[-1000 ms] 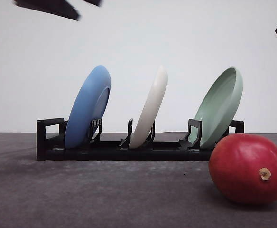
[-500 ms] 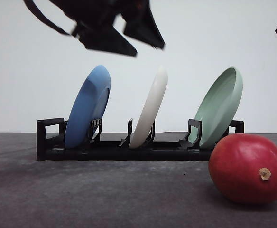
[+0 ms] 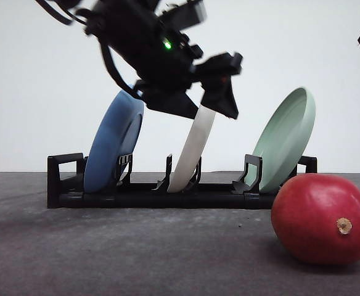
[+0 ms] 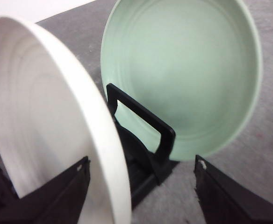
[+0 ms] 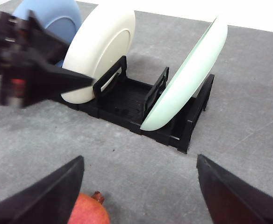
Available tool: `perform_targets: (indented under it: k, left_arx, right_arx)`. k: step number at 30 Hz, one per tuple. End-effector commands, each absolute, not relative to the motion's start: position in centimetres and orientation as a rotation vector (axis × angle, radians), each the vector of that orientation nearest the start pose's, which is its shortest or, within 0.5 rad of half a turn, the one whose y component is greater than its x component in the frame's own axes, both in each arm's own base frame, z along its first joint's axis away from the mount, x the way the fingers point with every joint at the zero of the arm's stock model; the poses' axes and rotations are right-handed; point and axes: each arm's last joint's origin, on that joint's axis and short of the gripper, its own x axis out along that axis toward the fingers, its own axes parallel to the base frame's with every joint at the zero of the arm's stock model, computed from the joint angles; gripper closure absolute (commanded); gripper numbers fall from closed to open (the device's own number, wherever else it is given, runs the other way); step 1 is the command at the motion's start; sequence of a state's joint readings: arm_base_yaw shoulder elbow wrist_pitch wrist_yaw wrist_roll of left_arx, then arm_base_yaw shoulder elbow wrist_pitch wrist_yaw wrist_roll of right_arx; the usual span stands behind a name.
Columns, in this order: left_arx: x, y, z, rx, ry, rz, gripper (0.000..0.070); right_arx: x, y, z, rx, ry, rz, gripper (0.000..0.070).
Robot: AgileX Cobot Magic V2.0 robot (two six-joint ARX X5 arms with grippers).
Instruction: Place pomegranate in white plate
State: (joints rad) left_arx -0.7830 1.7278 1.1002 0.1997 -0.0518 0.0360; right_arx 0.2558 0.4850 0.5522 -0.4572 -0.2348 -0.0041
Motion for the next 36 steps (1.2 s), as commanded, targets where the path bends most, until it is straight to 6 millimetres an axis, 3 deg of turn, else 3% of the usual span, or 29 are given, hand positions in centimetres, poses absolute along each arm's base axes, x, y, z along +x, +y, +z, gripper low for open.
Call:
perform_targets:
  k: [1, 3, 9, 19, 36]
  left_arx:
    - [27.7, -27.8, 23.0, 0.206, 0.372, -0.721, 0.0272]
    - [28.0, -28.1, 22.8, 0.210, 0.375, -0.709, 0.0293]
    - [28.1, -28.1, 22.8, 0.211, 0.378, -0.706, 0.0685]
    - [28.0, -28.0, 23.3, 0.088, 0.409, -0.681, 0.0700]
    - [26.2, -26.3, 28.1, 0.020, 0.340, -0.684, 0.0699]
  right_arx:
    - [11.0, 3.6, 27.2, -0.011, 0.370, 0.490, 0.0213]
    - [11.0, 3.6, 27.2, -0.011, 0.370, 0.490, 0.0213]
    - [11.0, 3.6, 27.2, -0.011, 0.370, 0.490, 0.0213]
    - [11.0, 3.6, 27.2, -0.011, 0.370, 0.490, 0.0213]
    - [11.0, 3.6, 27.2, -0.009, 0.370, 0.490, 0.0213]
